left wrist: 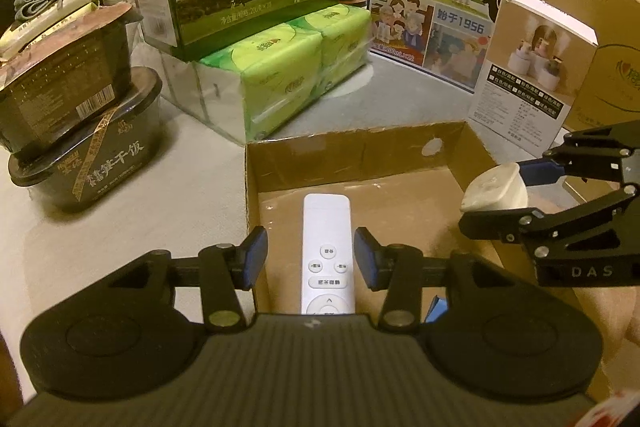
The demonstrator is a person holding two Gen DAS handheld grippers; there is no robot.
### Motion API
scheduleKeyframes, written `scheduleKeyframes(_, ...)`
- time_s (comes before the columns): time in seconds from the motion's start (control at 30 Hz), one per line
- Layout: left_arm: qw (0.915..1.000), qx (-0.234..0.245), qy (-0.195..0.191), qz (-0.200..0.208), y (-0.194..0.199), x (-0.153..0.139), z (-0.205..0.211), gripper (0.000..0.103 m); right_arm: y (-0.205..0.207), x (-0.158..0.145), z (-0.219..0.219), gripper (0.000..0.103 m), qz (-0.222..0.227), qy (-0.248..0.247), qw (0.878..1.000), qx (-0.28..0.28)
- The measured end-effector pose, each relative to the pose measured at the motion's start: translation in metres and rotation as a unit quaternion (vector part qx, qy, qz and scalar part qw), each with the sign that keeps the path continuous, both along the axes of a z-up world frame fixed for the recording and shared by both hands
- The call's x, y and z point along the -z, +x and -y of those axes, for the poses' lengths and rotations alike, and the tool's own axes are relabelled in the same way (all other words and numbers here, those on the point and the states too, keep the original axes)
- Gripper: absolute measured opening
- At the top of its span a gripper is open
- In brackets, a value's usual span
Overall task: Organize rigid objects
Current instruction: 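Open the left gripper releasing the remote while the right releases the plug into the tray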
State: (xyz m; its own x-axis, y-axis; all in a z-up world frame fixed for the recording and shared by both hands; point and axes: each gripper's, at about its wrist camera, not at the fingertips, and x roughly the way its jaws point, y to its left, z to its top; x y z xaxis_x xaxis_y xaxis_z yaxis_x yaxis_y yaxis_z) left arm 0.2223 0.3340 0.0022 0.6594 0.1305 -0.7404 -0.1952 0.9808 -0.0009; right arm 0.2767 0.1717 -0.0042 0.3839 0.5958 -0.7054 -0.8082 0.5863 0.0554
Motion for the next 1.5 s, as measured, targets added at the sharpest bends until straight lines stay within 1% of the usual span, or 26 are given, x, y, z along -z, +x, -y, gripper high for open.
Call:
scheduleKeyframes(0.33,1.0000,0.000,-0.001,0.003,-0.002,-0.001,-0.004,0.043,0.006,-0.002,-0.005,0.050,-0.003,0.008,1.000,0.005)
scheduleKeyframes(0.4,1.0000,-0.004,-0.003,0.005,-0.002,0.000,-0.005,0.044,0.008,-0.004,-0.004,0.050,-0.001,0.019,1.000,0.006)
scheduleKeyframes(0.43,1.0000,-0.005,-0.003,0.004,-0.002,0.000,-0.006,0.045,0.010,-0.005,-0.003,0.050,-0.003,0.030,1.000,0.008)
scheduleKeyframes(0.5,1.0000,-0.008,-0.002,0.005,-0.003,0.000,-0.007,0.055,0.013,-0.009,0.000,0.058,-0.003,0.043,0.999,0.020)
scheduleKeyframes(0.53,0.9999,-0.008,-0.001,0.006,-0.004,0.000,-0.007,0.056,0.014,-0.011,0.000,0.065,-0.003,0.047,0.999,0.024)
scheduleKeyframes(0.57,0.9999,-0.009,-0.001,0.007,-0.005,0.001,-0.007,0.058,0.015,-0.012,0.002,0.067,-0.002,0.049,0.998,0.026)
scheduleKeyframes(0.6,0.9999,-0.009,-0.001,0.007,-0.006,0.001,-0.006,0.060,0.015,-0.013,0.004,0.067,-0.002,0.049,0.998,0.028)
scheduleKeyframes(0.73,0.9999,-0.009,-0.001,0.008,-0.008,0.000,-0.002,0.063,0.014,-0.012,0.012,0.067,0.000,0.041,0.999,0.033)
scheduleKeyframes(0.87,0.9999,-0.008,0.004,0.011,-0.013,-0.004,0.005,0.074,0.010,-0.012,0.022,0.068,-0.003,0.037,0.998,0.041)
scheduleKeyframes(0.93,0.9999,-0.008,0.004,0.013,-0.016,-0.007,0.009,0.075,0.006,-0.014,0.028,0.068,-0.004,0.035,0.998,0.044)
scheduleKeyframes(1.0,0.9999,-0.007,0.003,0.015,-0.020,-0.011,0.013,0.079,0.002,-0.017,0.034,0.068,-0.005,0.036,0.998,0.047)
scheduleKeyframes(1.1,0.9998,-0.006,0.005,0.017,-0.027,-0.018,0.022,0.080,-0.007,-0.022,0.045,0.069,-0.005,0.035,0.998,0.054)
scheduleKeyframes(1.27,0.9997,-0.008,0.001,0.024,-0.044,-0.030,0.040,0.086,-0.026,-0.031,0.066,0.071,-0.018,0.042,0.996,0.071)
scheduleKeyframes(1.5,0.9993,-0.017,-0.007,0.032,-0.077,-0.049,0.070,0.090,-0.063,-0.048,0.092,0.073,-0.028,0.050,0.995,0.087)
